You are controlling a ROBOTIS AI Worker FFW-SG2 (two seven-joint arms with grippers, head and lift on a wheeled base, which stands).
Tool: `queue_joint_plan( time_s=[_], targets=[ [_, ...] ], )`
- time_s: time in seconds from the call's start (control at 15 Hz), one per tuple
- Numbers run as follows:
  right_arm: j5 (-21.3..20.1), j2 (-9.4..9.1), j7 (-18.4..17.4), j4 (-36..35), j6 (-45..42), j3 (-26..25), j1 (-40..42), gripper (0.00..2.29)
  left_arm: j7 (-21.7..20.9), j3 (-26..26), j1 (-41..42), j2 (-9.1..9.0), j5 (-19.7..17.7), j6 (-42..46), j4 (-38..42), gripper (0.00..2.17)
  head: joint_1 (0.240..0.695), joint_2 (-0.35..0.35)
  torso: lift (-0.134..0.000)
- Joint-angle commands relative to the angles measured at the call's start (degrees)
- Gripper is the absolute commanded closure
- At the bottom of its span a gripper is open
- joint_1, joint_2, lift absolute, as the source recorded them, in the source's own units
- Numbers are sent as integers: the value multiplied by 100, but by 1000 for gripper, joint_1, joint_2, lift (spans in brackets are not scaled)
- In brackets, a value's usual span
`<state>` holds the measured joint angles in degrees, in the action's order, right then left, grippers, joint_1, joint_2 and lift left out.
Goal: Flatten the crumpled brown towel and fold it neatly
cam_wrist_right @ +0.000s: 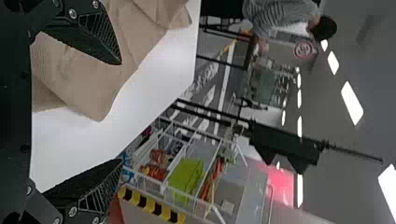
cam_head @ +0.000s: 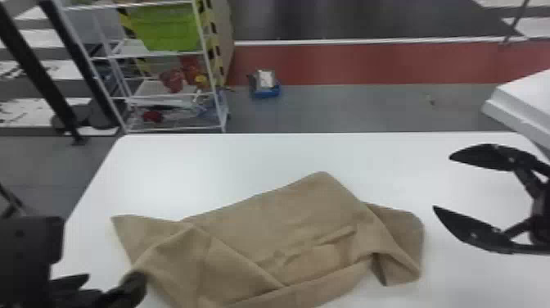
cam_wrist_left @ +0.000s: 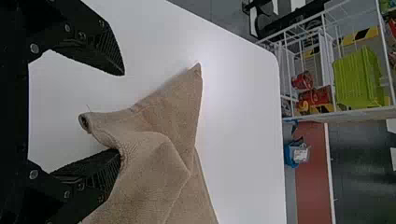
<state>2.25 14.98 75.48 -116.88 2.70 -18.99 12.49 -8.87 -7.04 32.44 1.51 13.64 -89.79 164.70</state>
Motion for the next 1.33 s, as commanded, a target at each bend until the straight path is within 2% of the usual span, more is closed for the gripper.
queue_joint_plan(
  time_s=[0.0,0.2,0.33,0.47,0.53,0.67,0.8,0.93,1.0,1.07,1.27],
  targets=[
    [-981,172,284,-336,-80,581,-53,151,8,62,26,-1,25,-24,-26,205,695,192,-124],
    [-1816,436,284,-345,-28,1020,-88,225,17,62,34,8,34,-24,-61,208,695,243,-124],
    [-2009,559,284,-336,183,1134,-194,279,17,62,34,8,34,-24,-61,208,695,258,-124],
    [-2360,867,284,-345,834,1459,-361,286,17,62,43,8,34,-24,-52,211,695,256,-124],
    [-2563,937,284,-345,922,1556,-378,289,8,62,61,8,34,-24,-52,211,695,252,-124],
    [-2870,972,284,-327,1027,1635,-335,377,8,53,78,8,34,-24,-52,211,695,234,-124],
    [-3195,1104,284,-204,1291,1934,-317,407,8,62,78,8,34,-24,-52,211,695,223,-124],
    [-3380,1104,284,-20,1308,2083,-317,421,8,62,78,8,25,-24,-61,211,695,214,-124],
    [-3398,1104,284,33,1308,2154,-317,529,8,62,78,8,34,-24,-61,211,695,213,-124],
    [-3450,1104,284,68,1308,2215,-317,532,0,62,78,8,34,-24,-61,211,695,212,-124],
    [-3740,1086,284,271,1379,2417,-387,998,-18,62,78,8,34,-24,-61,215,695,219,-124]
  ],
)
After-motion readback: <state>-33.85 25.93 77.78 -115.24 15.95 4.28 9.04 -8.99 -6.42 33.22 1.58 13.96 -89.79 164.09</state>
